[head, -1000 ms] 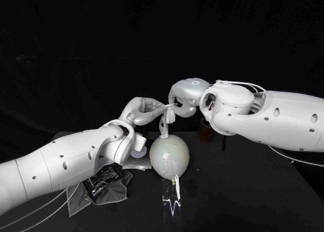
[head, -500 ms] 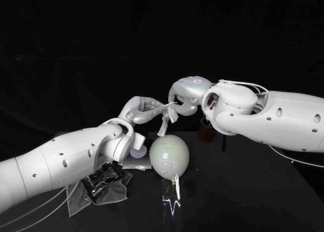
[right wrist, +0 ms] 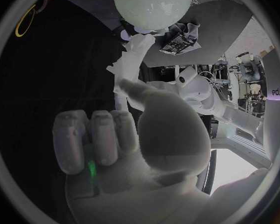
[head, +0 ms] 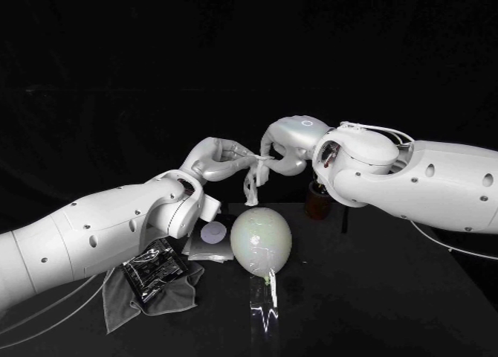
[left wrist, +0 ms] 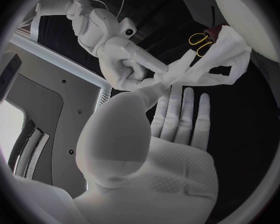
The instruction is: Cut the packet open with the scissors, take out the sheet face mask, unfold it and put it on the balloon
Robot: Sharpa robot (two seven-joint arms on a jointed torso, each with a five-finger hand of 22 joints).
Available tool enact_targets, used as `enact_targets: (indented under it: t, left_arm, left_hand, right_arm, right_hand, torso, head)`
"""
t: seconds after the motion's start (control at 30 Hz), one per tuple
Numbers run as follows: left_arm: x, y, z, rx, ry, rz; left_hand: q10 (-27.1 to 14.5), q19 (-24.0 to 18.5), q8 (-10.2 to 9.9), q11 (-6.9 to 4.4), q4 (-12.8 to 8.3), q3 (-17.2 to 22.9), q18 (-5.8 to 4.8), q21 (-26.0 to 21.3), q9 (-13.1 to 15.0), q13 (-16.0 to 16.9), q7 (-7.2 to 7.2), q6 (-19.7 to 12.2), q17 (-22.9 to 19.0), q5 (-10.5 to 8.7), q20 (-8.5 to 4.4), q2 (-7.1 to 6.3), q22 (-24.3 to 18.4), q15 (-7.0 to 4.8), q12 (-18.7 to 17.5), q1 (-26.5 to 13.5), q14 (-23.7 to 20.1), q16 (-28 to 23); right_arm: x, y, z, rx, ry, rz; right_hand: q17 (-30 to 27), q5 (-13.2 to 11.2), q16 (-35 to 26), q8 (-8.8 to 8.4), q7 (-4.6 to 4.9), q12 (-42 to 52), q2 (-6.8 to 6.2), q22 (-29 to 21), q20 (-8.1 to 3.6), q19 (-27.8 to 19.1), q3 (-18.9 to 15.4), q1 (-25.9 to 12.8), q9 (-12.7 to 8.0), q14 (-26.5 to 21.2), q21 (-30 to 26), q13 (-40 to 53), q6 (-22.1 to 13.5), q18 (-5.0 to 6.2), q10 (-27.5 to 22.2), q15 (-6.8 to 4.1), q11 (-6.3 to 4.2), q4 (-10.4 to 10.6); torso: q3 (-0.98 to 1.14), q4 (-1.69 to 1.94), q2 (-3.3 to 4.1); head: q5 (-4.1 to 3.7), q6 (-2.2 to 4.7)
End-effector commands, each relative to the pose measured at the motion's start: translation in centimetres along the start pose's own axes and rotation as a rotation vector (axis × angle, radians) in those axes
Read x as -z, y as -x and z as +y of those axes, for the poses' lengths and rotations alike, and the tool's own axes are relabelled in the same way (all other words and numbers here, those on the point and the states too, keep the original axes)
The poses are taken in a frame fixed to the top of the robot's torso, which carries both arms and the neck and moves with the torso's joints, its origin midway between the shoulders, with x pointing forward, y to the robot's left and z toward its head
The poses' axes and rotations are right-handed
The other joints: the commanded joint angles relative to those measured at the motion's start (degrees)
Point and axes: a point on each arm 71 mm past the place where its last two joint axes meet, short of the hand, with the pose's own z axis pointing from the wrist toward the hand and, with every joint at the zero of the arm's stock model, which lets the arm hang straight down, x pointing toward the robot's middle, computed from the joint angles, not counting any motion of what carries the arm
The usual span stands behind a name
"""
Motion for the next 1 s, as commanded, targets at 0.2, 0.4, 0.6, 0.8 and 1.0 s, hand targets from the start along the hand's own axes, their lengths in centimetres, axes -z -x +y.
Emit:
enact_targets:
  t: [0.2,0.4,0.6,0.8,1.0]
  left_arm:
    - [-0.1,0.7,-0.5,-0.056,0.045,0.152]
    - [-0.2,1.2,-0.4,-0.057,0.060,0.172]
    - [-0.3,1.0,-0.5,-0.036,0.063,0.196]
    - [-0.4,0.8,-0.6,0.007,0.061,0.199]
    - [-0.4,0.8,-0.7,0.079,0.063,0.207]
  left_hand:
    - [-5.3,-1.5,2.1,0.98,-1.0,1.9,-0.80,-0.5,6.6,2.2,0.86,-2.1,3.0,0.34,-0.01,0.66,0.1,1.03,3.1,-1.3,-6.4,4.9]
    - [-8.3,-1.7,3.3,1.56,-1.5,3.7,-0.94,-0.4,8.4,3.7,1.22,-3.6,5.0,0.24,-0.01,0.71,0.2,1.33,5.6,-2.0,-9.6,9.0]
    - [-9.5,-2.0,3.9,1.84,-1.4,5.1,-1.21,-0.4,9.4,3.9,1.64,-4.2,5.4,0.23,0.01,0.58,0.2,1.59,6.1,-2.5,-11.5,10.3]
    - [-9.2,-1.9,4.5,1.99,-1.1,6.6,-1.32,-0.2,10.5,3.2,1.95,-4.8,5.5,0.22,-0.01,0.34,0.3,1.59,5.0,-3.1,-11.6,11.3]
    - [-7.4,-1.5,5.7,2.17,-0.4,8.6,-1.27,0.1,12.7,1.0,2.23,-5.9,4.8,0.20,-0.05,-0.24,0.4,1.55,1.3,-4.0,-11.1,11.7]
  right_arm:
    - [0.1,0.1,-0.6,-0.033,0.001,-0.015]
    - [0.3,0.2,-0.9,-0.061,-0.004,-0.028]
    - [0.3,0.3,-1.1,-0.078,-0.009,-0.040]
    - [0.3,0.0,-1.2,-0.066,-0.017,-0.009]
    - [0.2,-0.2,-1.4,-0.028,-0.025,0.019]
  right_hand:
    - [15.1,0.4,0.2,0.78,-0.08,0.4,0.66,15.1,-0.40,5.9,-0.3,1.5,0.5,6.0,0.3,15.1,-0.1,-0.36,6.0,-0.44,-0.42,-0.7]
    - [15.1,0.4,0.2,0.87,-0.08,0.4,0.73,15.1,-0.40,5.9,-0.2,1.6,0.5,6.0,0.3,15.1,0.0,-0.36,6.0,-0.43,-0.42,-0.7]
    - [15.1,0.4,0.2,0.94,-0.06,0.4,0.69,15.1,-0.39,5.9,-0.3,1.6,0.5,6.0,0.3,15.1,0.0,-0.36,6.0,-0.42,-0.41,-0.7]
    - [15.1,2.1,0.2,1.50,0.09,0.4,0.32,15.1,-0.33,5.9,-0.4,1.9,0.7,6.0,0.3,15.1,-0.1,-0.36,6.0,-0.32,-0.29,-1.2]
    - [15.1,2.9,0.2,1.88,0.11,0.4,-0.05,15.1,-0.29,5.9,-0.4,1.9,0.8,6.0,0.3,15.1,0.1,-0.36,6.0,-0.27,-0.27,-1.5]
  torso:
    - [-0.03,0.01,0.00]
    - [-0.02,-0.01,0.03]
    - [0.01,0.00,0.02]
    - [0.03,-0.05,0.02]
    - [0.04,-0.02,0.05]
  head:
    - [-0.23,0.12]
    - [-0.22,0.26]
    - [-0.14,0.19]
    - [-0.13,0.19]
    - [-0.30,0.22]
